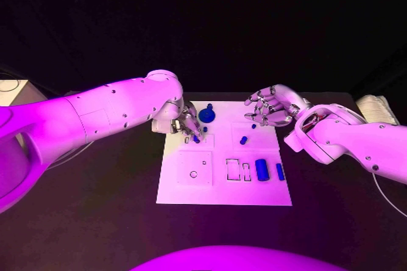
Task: Assemble the parts on the task board
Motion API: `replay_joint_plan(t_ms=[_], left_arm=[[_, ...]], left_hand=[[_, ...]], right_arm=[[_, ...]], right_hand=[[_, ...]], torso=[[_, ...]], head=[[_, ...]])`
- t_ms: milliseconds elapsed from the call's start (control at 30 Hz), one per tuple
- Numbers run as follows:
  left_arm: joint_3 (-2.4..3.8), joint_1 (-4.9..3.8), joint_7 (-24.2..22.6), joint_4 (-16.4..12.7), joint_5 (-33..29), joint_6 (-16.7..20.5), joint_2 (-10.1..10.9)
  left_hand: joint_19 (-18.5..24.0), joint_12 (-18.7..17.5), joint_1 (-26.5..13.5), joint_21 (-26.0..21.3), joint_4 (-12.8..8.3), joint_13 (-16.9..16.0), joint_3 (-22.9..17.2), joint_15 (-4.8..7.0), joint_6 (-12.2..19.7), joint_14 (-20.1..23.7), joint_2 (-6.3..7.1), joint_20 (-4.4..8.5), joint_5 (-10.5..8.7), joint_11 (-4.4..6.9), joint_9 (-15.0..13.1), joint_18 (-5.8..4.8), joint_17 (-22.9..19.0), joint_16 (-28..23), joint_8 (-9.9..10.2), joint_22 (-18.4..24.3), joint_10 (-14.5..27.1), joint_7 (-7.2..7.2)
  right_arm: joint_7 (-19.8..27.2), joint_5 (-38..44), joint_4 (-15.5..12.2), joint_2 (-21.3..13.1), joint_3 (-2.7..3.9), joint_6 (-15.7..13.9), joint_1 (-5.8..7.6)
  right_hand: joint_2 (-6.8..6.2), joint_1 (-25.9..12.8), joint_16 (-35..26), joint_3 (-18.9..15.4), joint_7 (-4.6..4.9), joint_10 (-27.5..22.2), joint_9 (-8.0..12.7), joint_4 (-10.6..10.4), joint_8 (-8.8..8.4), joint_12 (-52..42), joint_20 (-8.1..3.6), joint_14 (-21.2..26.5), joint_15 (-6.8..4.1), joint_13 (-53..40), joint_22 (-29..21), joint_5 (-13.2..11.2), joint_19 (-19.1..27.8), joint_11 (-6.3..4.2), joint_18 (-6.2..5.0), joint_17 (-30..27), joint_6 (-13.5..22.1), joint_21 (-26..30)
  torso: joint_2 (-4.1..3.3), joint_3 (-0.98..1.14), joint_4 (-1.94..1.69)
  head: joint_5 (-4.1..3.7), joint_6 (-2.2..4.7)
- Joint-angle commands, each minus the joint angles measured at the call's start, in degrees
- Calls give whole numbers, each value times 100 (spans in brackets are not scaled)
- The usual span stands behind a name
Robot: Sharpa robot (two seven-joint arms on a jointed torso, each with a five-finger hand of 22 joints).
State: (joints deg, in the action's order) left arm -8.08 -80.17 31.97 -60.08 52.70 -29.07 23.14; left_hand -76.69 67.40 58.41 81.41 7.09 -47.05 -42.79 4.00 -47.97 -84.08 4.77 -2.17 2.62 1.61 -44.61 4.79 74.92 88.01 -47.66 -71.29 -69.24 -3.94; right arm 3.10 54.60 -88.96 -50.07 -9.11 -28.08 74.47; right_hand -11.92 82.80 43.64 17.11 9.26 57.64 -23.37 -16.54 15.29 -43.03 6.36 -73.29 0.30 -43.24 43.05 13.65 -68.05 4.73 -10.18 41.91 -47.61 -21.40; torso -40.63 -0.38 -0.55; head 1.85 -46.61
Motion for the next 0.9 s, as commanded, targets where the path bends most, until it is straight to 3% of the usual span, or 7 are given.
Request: replay_joint_plan(t_ms=[33,900], left_arm=[[0,-1,-11,-21,123,67,5],[-35,12,-3,-95,144,-16,17]], left_hand=[[-44,20,238,21,-425,-1,-431,50,-208,-489,-309,-2,22,-4,7,-62,1199,34,-27,-10,-45,172],[-53,21,214,25,-481,-12,-466,60,-225,-494,-286,11,22,5,5,-64,1210,39,-17,-19,-70,180]], right_arm=[[28,55,-9,-4,1,54,-2],[29,61,-7,-6,1,66,-3]], right_hand=[[16,-57,-33,33,40,-50,8,16,23,-25,-1,-45,8,6,-5,26,-42,0,-24,7,12,26],[1,-58,-53,43,39,-54,11,22,32,-34,-2,-51,8,22,-20,35,-52,0,-24,16,16,41]], torso=[[4,-1,0],[-2,2,5]], head=[[4,-5],[-10,-16]])
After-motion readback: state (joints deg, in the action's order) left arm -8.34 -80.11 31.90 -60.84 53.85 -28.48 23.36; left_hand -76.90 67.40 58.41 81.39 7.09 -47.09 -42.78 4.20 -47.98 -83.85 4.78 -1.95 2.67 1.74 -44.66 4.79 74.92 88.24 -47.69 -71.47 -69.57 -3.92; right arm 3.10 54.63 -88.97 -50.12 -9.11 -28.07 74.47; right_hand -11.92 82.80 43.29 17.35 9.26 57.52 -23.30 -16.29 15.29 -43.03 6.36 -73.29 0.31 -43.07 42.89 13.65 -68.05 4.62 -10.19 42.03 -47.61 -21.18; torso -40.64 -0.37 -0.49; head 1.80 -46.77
